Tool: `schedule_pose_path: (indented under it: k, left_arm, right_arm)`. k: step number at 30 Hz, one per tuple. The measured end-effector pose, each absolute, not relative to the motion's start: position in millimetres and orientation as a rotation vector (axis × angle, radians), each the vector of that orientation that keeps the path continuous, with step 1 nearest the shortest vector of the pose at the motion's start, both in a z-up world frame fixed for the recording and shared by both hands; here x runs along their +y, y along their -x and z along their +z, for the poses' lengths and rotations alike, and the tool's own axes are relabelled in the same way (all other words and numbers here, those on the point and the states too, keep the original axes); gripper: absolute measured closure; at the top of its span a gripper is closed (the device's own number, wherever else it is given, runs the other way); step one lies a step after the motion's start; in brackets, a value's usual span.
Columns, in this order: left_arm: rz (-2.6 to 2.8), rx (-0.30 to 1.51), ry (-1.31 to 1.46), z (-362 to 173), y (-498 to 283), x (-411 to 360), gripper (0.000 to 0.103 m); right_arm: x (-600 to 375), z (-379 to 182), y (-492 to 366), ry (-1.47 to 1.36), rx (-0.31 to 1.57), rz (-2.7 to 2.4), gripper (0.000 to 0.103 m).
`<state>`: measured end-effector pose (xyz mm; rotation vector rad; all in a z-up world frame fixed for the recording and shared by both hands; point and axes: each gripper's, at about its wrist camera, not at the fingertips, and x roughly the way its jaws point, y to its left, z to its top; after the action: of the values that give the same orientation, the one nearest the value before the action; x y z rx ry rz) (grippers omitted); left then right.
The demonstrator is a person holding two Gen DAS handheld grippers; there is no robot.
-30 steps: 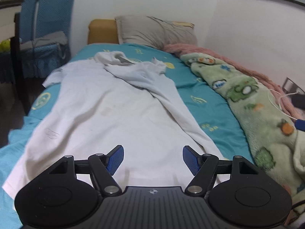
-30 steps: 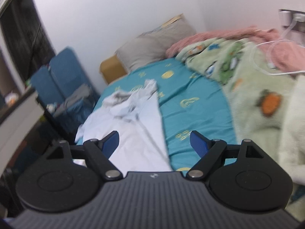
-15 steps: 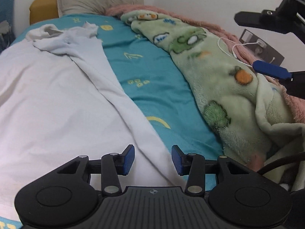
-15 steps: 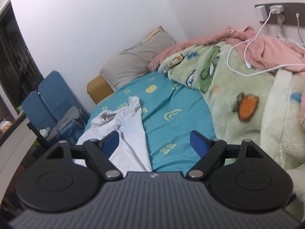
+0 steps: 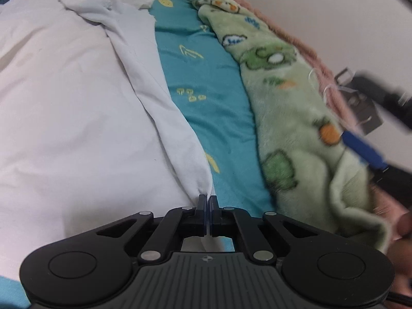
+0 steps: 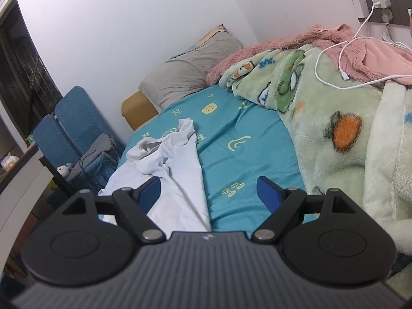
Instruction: Fold clothes
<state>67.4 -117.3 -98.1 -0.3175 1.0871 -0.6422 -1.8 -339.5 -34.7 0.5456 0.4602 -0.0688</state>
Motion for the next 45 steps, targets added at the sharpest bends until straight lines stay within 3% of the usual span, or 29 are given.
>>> schedule_pose_path:
  k: [6,11,17,21,26,32,45]
  left_arm:
    - [-0.575,1.111,0.411,-74.8,-94.0,-34.7,0.101]
    - [-0.453,1.111,0.343,-94.6,-107.2,6.6,0.100]
    - [-0.482,1.058,0.360,-99.1,-95.6,15.9,0.070]
    - [-0.503,0.984,0.252,-90.9,-83.2,-0.2,0.063]
    - [-0.458,1.016,0.239,-104.1,-83.0,0.3,0.063]
    - [-0.498,1.093,0.344,-117.4,-90.3,9.6,0.073]
    - [-0.485,1.129,0.348,-120.5,-84.8,3.5,0.078]
  right_arm:
    - [-336.7,-38.0,-3.4,-0.557,0.490,-0.060,0.020]
    - [-331.1,-40.5,-7.8,-0.550,0.524,-0.053,0.020]
    - [-321.2,-42.5,-9.6,-0.513,0.554,-0.057,0.020]
    - [-314.1,-44.2,-15.0,-0.497,0.572,-0.054,0.020]
    - [-304.4,-46.0,-18.7,-0.467,0.594,-0.038,0.020]
    - [-298.6,-48.2,-20.4,-0.449,0.611,-0.032,0.020]
    - [-277.6,-41.2,-39.4,-0.425,0.604,0.088,0.020]
